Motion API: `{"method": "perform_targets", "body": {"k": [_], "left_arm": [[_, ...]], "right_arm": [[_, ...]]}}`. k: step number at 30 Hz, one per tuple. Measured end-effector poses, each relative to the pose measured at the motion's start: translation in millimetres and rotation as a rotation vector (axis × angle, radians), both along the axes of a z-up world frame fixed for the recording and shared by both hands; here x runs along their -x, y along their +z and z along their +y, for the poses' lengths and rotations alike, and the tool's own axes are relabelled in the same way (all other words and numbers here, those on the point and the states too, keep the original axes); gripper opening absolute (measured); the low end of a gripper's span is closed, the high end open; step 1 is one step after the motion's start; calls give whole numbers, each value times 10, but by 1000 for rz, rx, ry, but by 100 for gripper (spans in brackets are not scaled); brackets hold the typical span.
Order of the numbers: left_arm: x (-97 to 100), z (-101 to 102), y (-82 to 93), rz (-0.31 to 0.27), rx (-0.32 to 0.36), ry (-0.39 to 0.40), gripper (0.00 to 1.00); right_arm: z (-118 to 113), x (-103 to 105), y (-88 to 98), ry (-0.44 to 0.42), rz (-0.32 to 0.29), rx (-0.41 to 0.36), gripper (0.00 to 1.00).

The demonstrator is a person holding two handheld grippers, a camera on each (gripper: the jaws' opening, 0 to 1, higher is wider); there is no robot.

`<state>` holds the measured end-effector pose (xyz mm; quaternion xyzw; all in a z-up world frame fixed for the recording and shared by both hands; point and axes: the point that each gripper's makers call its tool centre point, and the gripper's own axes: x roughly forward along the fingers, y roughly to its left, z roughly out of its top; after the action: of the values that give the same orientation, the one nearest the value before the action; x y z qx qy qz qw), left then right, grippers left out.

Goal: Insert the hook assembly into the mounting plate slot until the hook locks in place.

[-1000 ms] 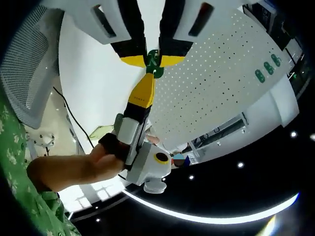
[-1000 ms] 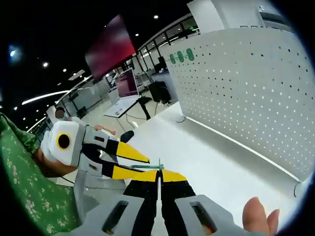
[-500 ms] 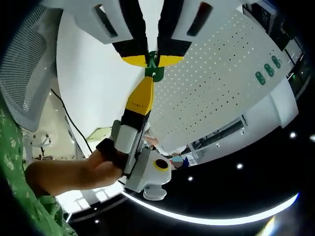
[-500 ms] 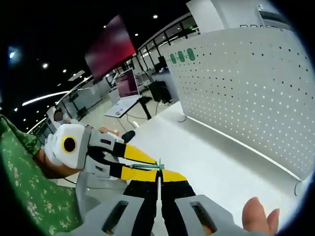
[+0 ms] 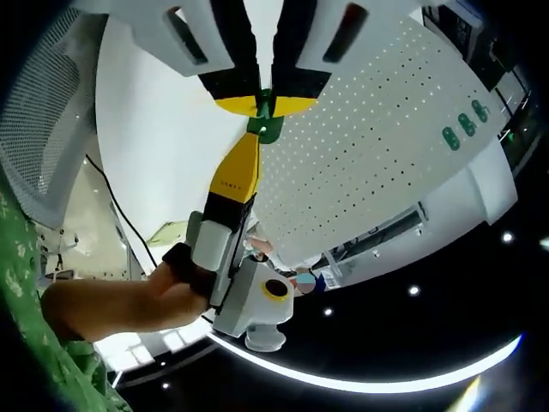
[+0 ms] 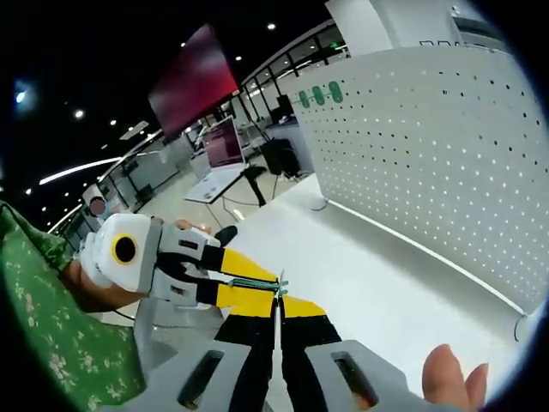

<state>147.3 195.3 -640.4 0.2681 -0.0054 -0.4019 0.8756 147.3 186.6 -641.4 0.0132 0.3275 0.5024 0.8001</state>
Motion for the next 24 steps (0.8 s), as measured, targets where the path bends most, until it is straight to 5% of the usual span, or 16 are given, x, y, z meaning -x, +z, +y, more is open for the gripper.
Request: {"method": "perform_targets", "body": {"k": [24], "left_arm": [[-27, 28, 4, 74, 103, 29, 3]], "right_arm": [[28, -23, 45, -8, -10, -4, 1]]}}
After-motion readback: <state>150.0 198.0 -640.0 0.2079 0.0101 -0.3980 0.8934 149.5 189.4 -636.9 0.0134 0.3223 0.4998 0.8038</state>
